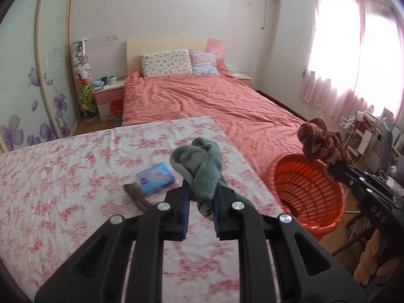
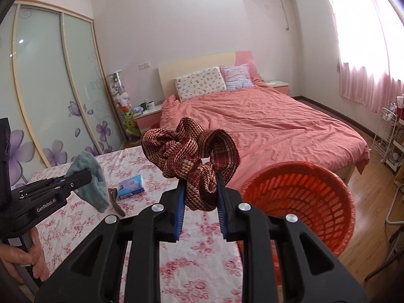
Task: Collect trash
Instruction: 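Carry the grey-green sock and plaid scrunchie in both grippers over the orange basket, then open both grippers to drop the sock and scrunchie into the basket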
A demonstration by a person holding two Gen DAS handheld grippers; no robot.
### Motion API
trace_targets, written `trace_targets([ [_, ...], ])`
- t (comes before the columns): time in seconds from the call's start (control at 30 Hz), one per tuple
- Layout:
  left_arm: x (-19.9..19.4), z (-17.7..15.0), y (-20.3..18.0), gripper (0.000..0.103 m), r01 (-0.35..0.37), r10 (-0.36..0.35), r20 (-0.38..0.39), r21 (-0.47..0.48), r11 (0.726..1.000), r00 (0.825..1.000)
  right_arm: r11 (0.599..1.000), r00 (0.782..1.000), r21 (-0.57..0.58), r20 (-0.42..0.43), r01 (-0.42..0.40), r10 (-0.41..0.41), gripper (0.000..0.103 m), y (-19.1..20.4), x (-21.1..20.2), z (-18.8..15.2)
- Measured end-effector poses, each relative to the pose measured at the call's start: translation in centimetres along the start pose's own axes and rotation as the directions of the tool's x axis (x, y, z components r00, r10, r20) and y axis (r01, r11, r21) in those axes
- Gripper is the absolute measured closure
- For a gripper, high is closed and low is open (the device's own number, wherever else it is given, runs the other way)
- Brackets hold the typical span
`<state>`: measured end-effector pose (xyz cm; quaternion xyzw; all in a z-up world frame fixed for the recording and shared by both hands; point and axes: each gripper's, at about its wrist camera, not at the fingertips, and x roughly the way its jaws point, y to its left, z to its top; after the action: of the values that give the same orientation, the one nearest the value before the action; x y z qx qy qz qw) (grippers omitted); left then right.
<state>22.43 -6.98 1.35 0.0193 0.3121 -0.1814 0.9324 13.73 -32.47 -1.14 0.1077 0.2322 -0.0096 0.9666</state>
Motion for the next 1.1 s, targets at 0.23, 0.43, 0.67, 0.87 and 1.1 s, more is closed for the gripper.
trace_targets([
  [0.23, 1.8, 0.5, -7.0, 0.087, 0.129, -0.128, -0.016, 0.055, 0.99, 0.992, 0.995, 0.997, 0.065, 0.019, 0.079, -0.08, 0.08, -4.5, -0.8, -0.1],
  [0.43, 4.7, 0.2, -12.8, 0.087, 0.228, -0.224, -0.056, 0.107, 0.968, 0.973, 0.979, 0.99, 0.152, 0.02, 0.135, -0.139, 0.08, -8.9, -0.9, -0.3],
  [0.67, 8.5, 0.1, -16.7, 0.087, 0.315, -0.303, -0.107, 0.119, 0.942, 0.947, 0.96, 0.988, 0.237, 0.001, 0.152, -0.156, 0.08, -12.7, 0.2, -0.8],
  [0.87, 12.2, -0.1, -18.8, 0.082, 0.343, -0.324, -0.158, 0.114, 0.932, 0.933, 0.951, 0.989, 0.269, -0.023, 0.149, -0.148, 0.08, -14.5, 1.9, -1.3],
  [1.1, 15.6, -1.7, -17.8, 0.052, 0.28, -0.254, -0.215, 0.1, 0.955, 0.943, 0.947, 0.989, 0.289, -0.082, 0.142, -0.123, 0.062, -15.5, 3.7, -2.6],
])
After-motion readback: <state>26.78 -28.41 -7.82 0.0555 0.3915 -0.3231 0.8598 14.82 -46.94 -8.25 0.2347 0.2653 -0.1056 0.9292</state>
